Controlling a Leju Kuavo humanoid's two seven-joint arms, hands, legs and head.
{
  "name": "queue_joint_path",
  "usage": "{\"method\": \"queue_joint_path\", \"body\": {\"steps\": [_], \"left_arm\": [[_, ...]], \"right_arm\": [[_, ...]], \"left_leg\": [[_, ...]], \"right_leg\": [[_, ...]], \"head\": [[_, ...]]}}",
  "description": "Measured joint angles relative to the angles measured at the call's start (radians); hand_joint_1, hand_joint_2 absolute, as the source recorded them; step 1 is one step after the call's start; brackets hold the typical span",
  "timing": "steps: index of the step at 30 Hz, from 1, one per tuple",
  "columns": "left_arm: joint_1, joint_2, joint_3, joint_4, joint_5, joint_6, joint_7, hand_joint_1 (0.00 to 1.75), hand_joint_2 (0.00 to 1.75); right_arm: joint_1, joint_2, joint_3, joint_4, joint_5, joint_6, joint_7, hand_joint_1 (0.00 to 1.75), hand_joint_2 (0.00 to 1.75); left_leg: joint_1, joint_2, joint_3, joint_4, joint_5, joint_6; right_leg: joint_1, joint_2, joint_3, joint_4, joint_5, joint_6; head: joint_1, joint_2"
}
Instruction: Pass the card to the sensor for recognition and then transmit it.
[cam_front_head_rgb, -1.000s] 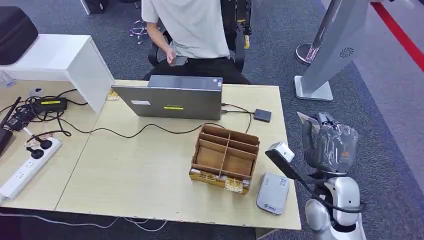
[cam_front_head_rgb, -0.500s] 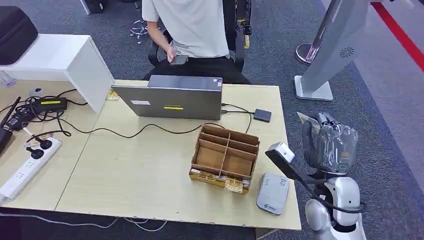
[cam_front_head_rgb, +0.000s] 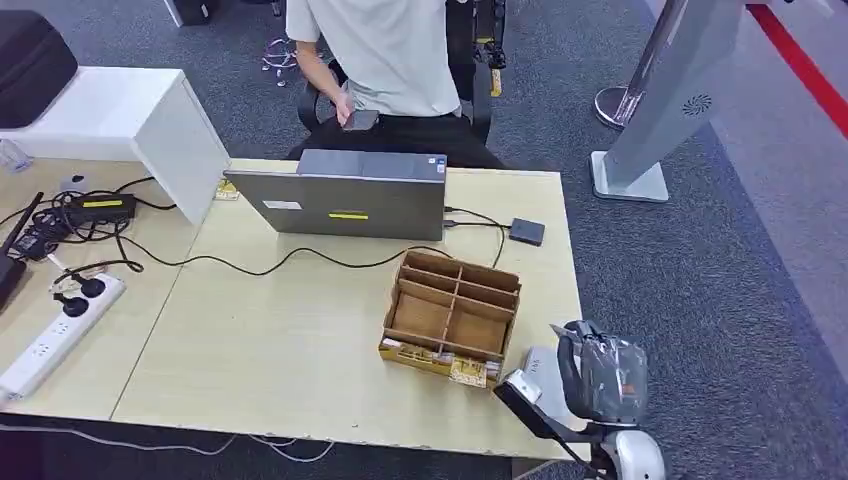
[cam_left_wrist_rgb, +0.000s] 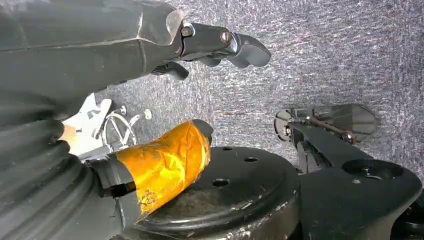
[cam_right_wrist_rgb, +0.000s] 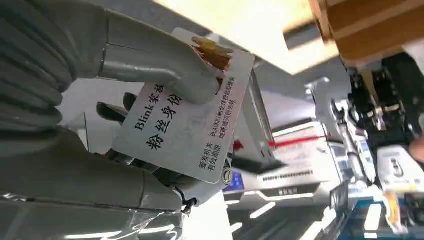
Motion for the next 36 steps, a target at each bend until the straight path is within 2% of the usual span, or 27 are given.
{"method": "queue_joint_path", "body": {"steps": [27, 36], "left_arm": [[-0.001, -0.001, 0.013, 0.0, -0.003, 0.0, -0.003, 0.0, 1.75], [-0.001, -0.004, 0.025, 0.0, -0.01, 0.001, -0.012, 0.0, 1.75]], "right_arm": [[0.024, 0.0, 0.009, 0.026, -0.003, 0.011, 0.0, 1.75, 1.75], [0.036, 0.0, 0.023, 0.09, -0.015, 0.004, 0.001, 1.75, 1.75]], "left_leg": [[0.0, 0.002, 0.001, 0.0, 0.0, 0.0], [0.0, 0.002, 0.001, 0.0, 0.0, 0.0]], "right_leg": [[0.0, 0.001, 0.0, 0.0, 0.0, 0.0], [0.0, 0.001, 0.0, 0.0, 0.0, 0.0]], "head": [[0.0, 0.0], [0.0, 0.0]]}}
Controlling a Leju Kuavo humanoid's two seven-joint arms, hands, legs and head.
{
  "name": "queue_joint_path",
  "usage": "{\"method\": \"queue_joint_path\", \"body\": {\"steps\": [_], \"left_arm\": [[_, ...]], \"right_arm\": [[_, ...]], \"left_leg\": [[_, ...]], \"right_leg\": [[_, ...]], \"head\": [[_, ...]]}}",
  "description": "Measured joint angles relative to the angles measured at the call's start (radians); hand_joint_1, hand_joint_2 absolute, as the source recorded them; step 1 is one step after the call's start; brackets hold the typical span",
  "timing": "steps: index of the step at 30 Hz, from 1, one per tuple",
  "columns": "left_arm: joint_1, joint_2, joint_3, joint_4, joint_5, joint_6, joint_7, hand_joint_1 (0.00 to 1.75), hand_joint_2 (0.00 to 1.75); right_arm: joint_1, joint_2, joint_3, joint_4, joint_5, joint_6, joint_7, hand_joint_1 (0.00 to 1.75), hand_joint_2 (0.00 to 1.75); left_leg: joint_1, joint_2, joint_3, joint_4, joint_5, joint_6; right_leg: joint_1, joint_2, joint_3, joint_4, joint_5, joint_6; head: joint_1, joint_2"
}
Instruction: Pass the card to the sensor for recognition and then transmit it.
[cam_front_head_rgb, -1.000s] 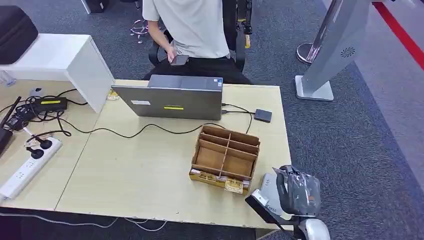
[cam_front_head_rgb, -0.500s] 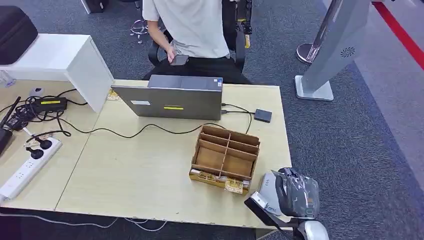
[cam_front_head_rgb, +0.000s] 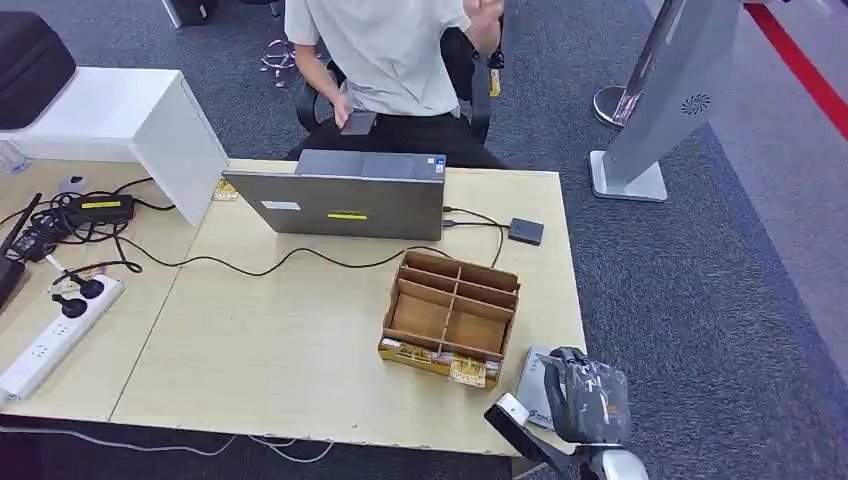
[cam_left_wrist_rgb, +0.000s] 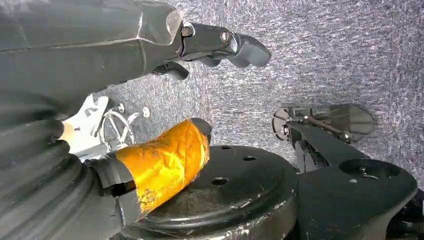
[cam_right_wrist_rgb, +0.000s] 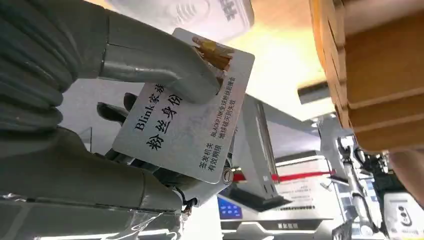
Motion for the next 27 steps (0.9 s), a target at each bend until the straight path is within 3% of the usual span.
{"method": "queue_joint_path", "body": {"steps": [9, 21, 23, 27], "left_arm": [[-0.003, -0.002, 0.015, 0.0, -0.015, 0.004, -0.001, 0.0, 1.75], [-0.005, -0.002, 0.021, 0.0, -0.034, 0.005, -0.004, 0.0, 1.75], [-0.005, -0.001, 0.022, 0.0, -0.046, 0.002, -0.003, 0.0, 1.75], [-0.008, 0.003, 0.022, 0.0, -0.068, -0.005, 0.0, 0.0, 1.75]], "right_arm": [[0.0, 0.001, 0.022, 0.081, -0.022, -0.032, 0.013, 1.75, 1.75], [-0.013, 0.003, 0.027, 0.095, -0.04, -0.044, 0.007, 1.75, 1.75], [-0.017, 0.008, 0.021, 0.058, -0.05, -0.022, -0.011, 1.75, 1.75], [-0.073, 0.036, -0.01, -0.076, -0.049, 0.09, -0.032, 1.75, 1.75]], "left_leg": [[0.0, 0.0, 0.0, 0.0, 0.0, 0.0], [0.0, 0.0, 0.002, 0.0, 0.0, 0.0], [0.0, 0.0, 0.002, 0.0, 0.0, 0.0], [0.0, 0.002, 0.003, 0.0, 0.0, 0.0]], "right_leg": [[0.0, 0.0, 0.0, 0.0, 0.0, 0.0], [0.0, 0.0, 0.003, 0.0, 0.0, 0.0], [0.0, 0.0, 0.003, 0.0, 0.001, 0.0], [0.0, 0.002, 0.002, 0.0, 0.001, -0.001]], "head": [[0.0, 0.0], [0.0, 0.0], [0.0, 0.0], [0.0, 0.0]]}}
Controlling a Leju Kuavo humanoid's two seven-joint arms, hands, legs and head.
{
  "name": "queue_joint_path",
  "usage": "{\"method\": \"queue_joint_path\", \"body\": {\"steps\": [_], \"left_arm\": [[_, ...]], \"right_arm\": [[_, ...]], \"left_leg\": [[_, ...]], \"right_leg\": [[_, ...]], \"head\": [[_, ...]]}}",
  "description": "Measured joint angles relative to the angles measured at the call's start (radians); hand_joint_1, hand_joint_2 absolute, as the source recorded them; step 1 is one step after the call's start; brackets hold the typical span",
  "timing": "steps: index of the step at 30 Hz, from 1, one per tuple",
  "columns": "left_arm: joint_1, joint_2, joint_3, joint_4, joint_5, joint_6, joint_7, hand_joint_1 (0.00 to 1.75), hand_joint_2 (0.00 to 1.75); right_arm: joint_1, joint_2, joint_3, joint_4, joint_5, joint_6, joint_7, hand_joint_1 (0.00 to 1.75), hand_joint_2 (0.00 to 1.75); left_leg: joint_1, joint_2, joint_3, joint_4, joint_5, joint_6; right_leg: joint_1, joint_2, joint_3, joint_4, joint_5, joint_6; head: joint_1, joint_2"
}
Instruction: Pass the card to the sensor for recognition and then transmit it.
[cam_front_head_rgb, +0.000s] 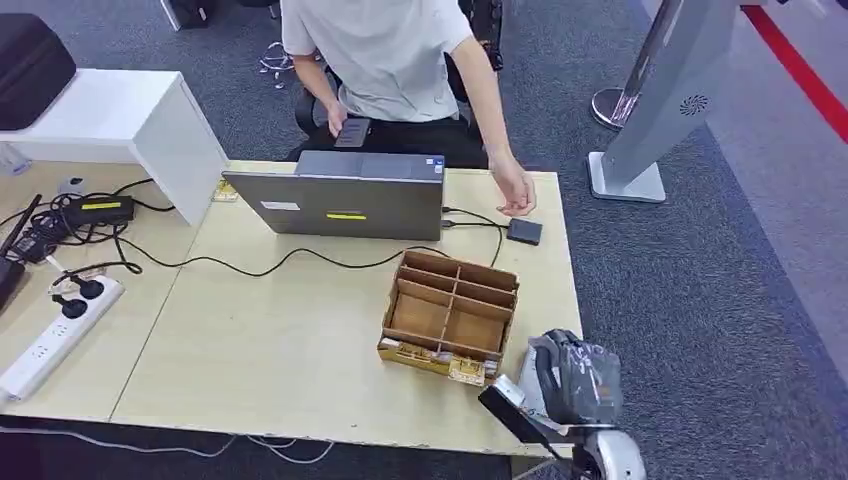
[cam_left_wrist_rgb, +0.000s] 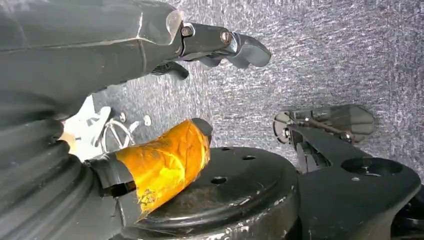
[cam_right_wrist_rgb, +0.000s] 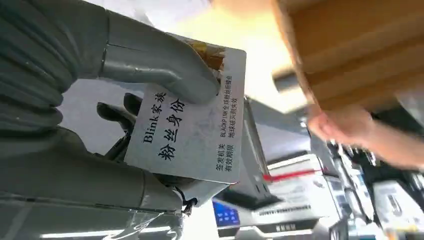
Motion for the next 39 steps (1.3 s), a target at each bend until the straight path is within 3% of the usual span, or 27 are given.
{"method": "queue_joint_path", "body": {"steps": [6, 8, 13, 20, 23, 31, 32, 39], "left_arm": [[-0.001, 0.004, 0.0, 0.0, -0.02, -0.006, 0.0, 0.0, 1.75], [-0.002, 0.006, 0.0, 0.0, -0.036, -0.011, 0.0, 0.0, 1.75], [-0.004, 0.016, -0.009, 0.0, -0.078, -0.03, -0.005, 0.0, 1.75], [-0.004, 0.022, -0.016, 0.0, -0.093, -0.037, -0.009, 0.0, 1.75], [-0.006, 0.026, -0.029, 0.0, -0.114, -0.044, -0.018, 0.0, 1.75], [-0.008, 0.035, -0.057, 0.0, -0.146, -0.053, -0.028, 0.0, 1.75], [-0.008, 0.035, -0.058, 0.0, -0.147, -0.054, -0.03, 0.0, 1.75], [-0.011, 0.037, -0.064, 0.0, -0.156, -0.061, -0.019, 0.0, 1.75]], "right_arm": [[-0.056, 0.022, -0.023, -0.097, 0.002, 0.007, -0.01, 1.75, 1.75], [-0.12, 0.029, -0.026, -0.12, 0.01, 0.027, 0.011, 1.75, 1.75], [-0.341, 0.065, -0.055, -0.116, 0.032, 0.173, 0.112, 1.75, 1.75], [-0.445, 0.093, -0.076, -0.067, 0.049, 0.181, 0.138, 1.75, 1.75], [-0.519, 0.1, -0.104, 0.017, 0.101, 0.2, 0.206, 1.75, 1.75], [-0.702, 0.125, -0.183, 0.306, 0.208, 0.201, 0.304, 1.75, 1.75], [-0.714, 0.129, -0.193, 0.332, 0.213, 0.2, 0.304, 0.0, 1.75], [-0.739, 0.153, -0.229, 0.419, 0.22, 0.188, 0.273, 0.0, 1.75]], "left_leg": [[0.0, 0.001, -0.002, 0.0, 0.0, 0.0], [0.0, 0.003, -0.001, 0.0, 0.0, 0.0], [0.0, 0.003, -0.001, 0.0, 0.001, 0.0], [0.0, 0.002, -0.001, 0.0, 0.001, 0.0], [0.0, 0.002, -0.002, 0.0, 0.001, 0.0], [0.0, 0.002, -0.001, 0.0, 0.002, -0.001], [0.0, 0.002, -0.001, 0.0, 0.002, -0.001], [0.0, 0.002, -0.002, 0.0, 0.002, -0.001]], "right_leg": [[0.0, 0.001, -0.001, 0.001, 0.0, 0.0], [0.0, 0.003, -0.001, 0.001, 0.0, 0.0], [0.0, 0.003, -0.001, 0.001, 0.002, -0.001], [0.0, 0.002, -0.001, 0.001, 0.001, -0.001], [0.0, 0.002, -0.002, 0.001, 0.001, -0.001], [0.0, 0.002, -0.001, 0.001, 0.002, -0.001], [0.0, 0.002, -0.001, 0.001, 0.002, -0.001], [0.0, 0.002, -0.002, 0.001, 0.002, -0.002]], "head": [[0.0, 0.0], [0.0, 0.0], [0.0, 0.0], [0.0, 0.0], [0.0, 0.0], [0.0, 0.0], [0.0, 0.0], [0.0, 0.0]]}}
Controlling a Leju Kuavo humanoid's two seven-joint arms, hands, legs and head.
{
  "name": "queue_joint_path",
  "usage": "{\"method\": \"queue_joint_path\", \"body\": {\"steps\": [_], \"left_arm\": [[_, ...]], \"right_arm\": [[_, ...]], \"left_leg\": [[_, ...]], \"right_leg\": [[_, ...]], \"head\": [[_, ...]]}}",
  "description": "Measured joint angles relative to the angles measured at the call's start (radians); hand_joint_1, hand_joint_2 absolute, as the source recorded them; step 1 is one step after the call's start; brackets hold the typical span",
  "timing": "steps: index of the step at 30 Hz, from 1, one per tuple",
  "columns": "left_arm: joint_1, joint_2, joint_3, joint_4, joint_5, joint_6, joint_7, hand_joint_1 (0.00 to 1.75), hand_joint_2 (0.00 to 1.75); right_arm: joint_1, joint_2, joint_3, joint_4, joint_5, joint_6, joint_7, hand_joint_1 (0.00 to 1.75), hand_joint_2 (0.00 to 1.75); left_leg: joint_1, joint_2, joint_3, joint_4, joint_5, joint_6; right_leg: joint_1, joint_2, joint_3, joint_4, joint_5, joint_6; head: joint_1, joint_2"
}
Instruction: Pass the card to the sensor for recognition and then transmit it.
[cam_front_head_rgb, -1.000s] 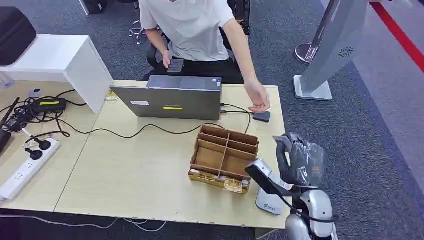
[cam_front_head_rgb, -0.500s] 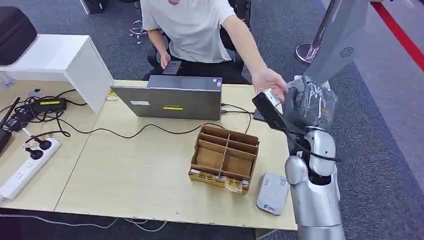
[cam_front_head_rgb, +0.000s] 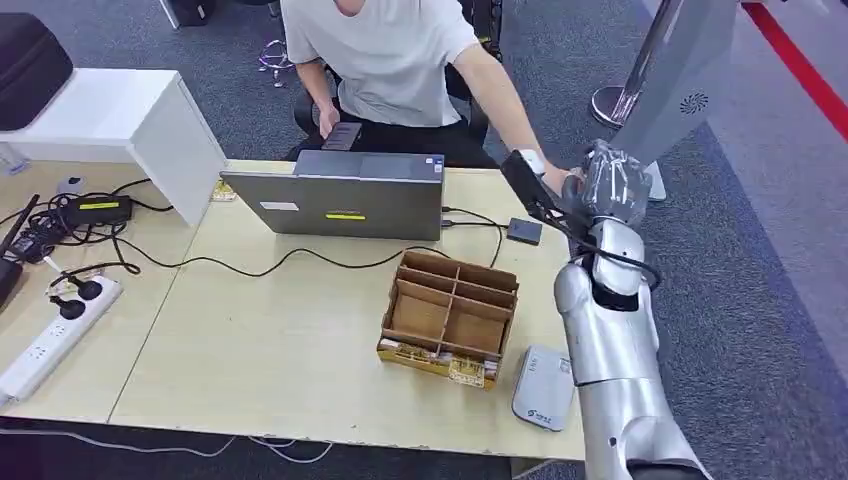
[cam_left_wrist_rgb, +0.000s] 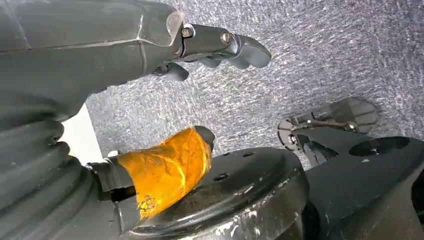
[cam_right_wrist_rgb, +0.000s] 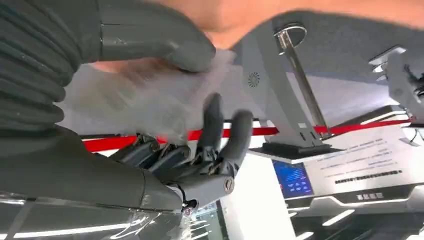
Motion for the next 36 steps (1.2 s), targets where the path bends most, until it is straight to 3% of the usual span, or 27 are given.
{"method": "queue_joint_path", "body": {"steps": [9, 17, 19, 22, 29, 31, 36], "left_arm": [[-0.001, 0.0, 0.0, 0.0, 0.002, 0.018, 0.01, 0.0, 1.75], [-0.001, -0.001, 0.0, 0.0, 0.01, 0.025, 0.01, 0.0, 1.75], [-0.001, -0.002, 0.0, 0.0, 0.021, 0.027, 0.01, 0.0, 1.75], [-0.001, -0.006, 0.007, 0.0, 0.043, 0.037, 0.007, 0.0, 1.75], [0.0, -0.011, 0.019, 0.0, 0.053, 0.04, 0.007, 0.0, 1.75], [0.0, -0.013, 0.027, 0.0, 0.067, 0.043, 0.007, 0.0, 1.75], [0.004, -0.026, 0.07, 0.0, 0.127, 0.062, 0.01, 0.0, 1.75]], "right_arm": [[0.009, 0.018, -0.009, 0.002, -0.02, -0.019, -0.061, 0.0, 1.75], [0.049, 0.026, -0.005, -0.057, -0.062, -0.02, -0.105, 0.0, 1.75], [0.073, 0.027, 0.006, -0.089, -0.097, -0.029, -0.14, 0.0, 1.75], [0.146, 0.027, 0.036, -0.186, -0.168, -0.04, -0.212, 0.0, 1.75], [0.258, 0.027, 0.088, -0.348, -0.197, -0.035, -0.229, 0.0, 1.75], [0.284, 0.026, 0.097, -0.383, -0.23, -0.039, -0.259, 0.0, 1.75], [0.518, -0.032, 0.172, -0.619, -0.338, -0.087, -0.349, 0.0, 1.75]], "left_leg": [[0.0, 0.0, 0.0, 0.0, 0.0, 0.0], [0.0, 0.0, 0.0, 0.0, 0.0, 0.0], [0.0, 0.0, 0.0, 0.0, 0.0, 0.0], [0.0, -0.001, 0.0, 0.0, 0.0, 0.0], [0.0, 0.0, -0.001, 0.0, -0.001, 0.0], [0.0, -0.001, 0.0, 0.0, -0.001, 0.0], [0.0, -0.005, -0.002, 0.0, -0.002, 0.0]], "right_leg": [[0.0, 0.0, 0.0, 0.0, 0.0, 0.0], [0.0, 0.0, 0.0, 0.0, 0.0, 0.0], [0.0, 0.0, 0.0, 0.0, 0.0, 0.0], [0.0, -0.001, 0.0, 0.0, -0.001, 0.0], [0.0, -0.001, -0.001, 0.0, -0.001, 0.0], [0.0, -0.001, -0.001, 0.0, -0.001, 0.0], [0.0, -0.004, 0.0, -0.001, -0.003, 0.001]], "head": [[0.0, 0.0], [0.0, 0.0], [0.0, 0.0], [0.0, 0.0], [0.0, 0.0], [0.0, 0.0], [0.0, 0.0]]}}
